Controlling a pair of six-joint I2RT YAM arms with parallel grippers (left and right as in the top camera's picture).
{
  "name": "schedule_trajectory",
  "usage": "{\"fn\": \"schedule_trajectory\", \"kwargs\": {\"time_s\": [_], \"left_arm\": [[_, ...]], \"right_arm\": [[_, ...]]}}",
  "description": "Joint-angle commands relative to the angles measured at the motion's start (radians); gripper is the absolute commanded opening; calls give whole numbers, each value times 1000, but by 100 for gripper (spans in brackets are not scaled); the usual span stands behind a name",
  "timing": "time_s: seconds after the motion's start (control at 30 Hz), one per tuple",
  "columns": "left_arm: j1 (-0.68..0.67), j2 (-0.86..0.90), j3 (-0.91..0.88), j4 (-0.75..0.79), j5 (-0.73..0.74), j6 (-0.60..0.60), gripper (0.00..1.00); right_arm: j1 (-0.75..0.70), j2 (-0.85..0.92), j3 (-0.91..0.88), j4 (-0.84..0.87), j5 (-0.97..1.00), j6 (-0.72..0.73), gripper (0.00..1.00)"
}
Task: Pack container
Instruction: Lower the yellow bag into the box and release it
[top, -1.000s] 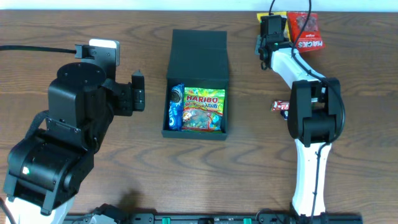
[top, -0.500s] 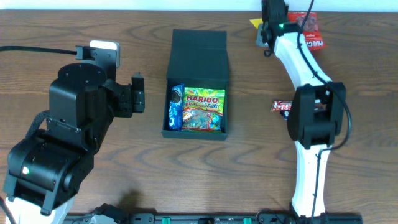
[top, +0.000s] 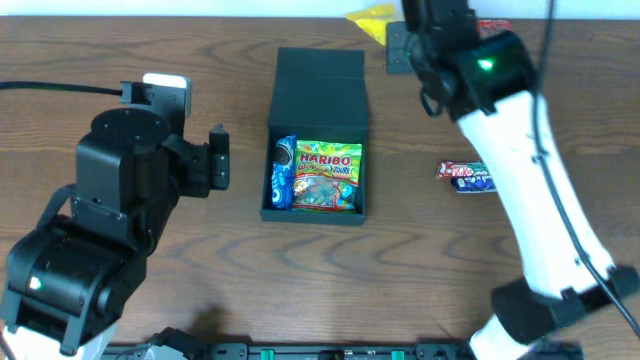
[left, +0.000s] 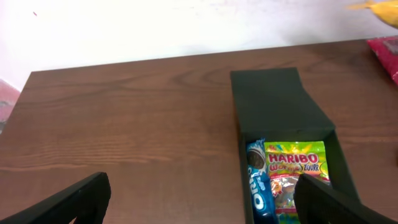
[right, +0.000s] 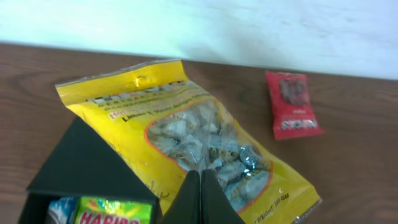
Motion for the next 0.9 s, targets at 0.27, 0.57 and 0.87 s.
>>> {"fn": "schedule_trajectory", "kwargs": {"time_s": [0.27, 0.57, 0.87], "left_arm": [[2, -12, 13, -13, -17, 27, 95], [2, -12, 13, -13, -8, 27, 95], [2, -12, 13, -13, 9, 27, 95]], "right_arm": [[116, -278, -599, 31, -40, 531, 1], [380, -240, -872, 434, 68, 744, 2], [383, -147, -872, 455, 71, 708, 1]]}}
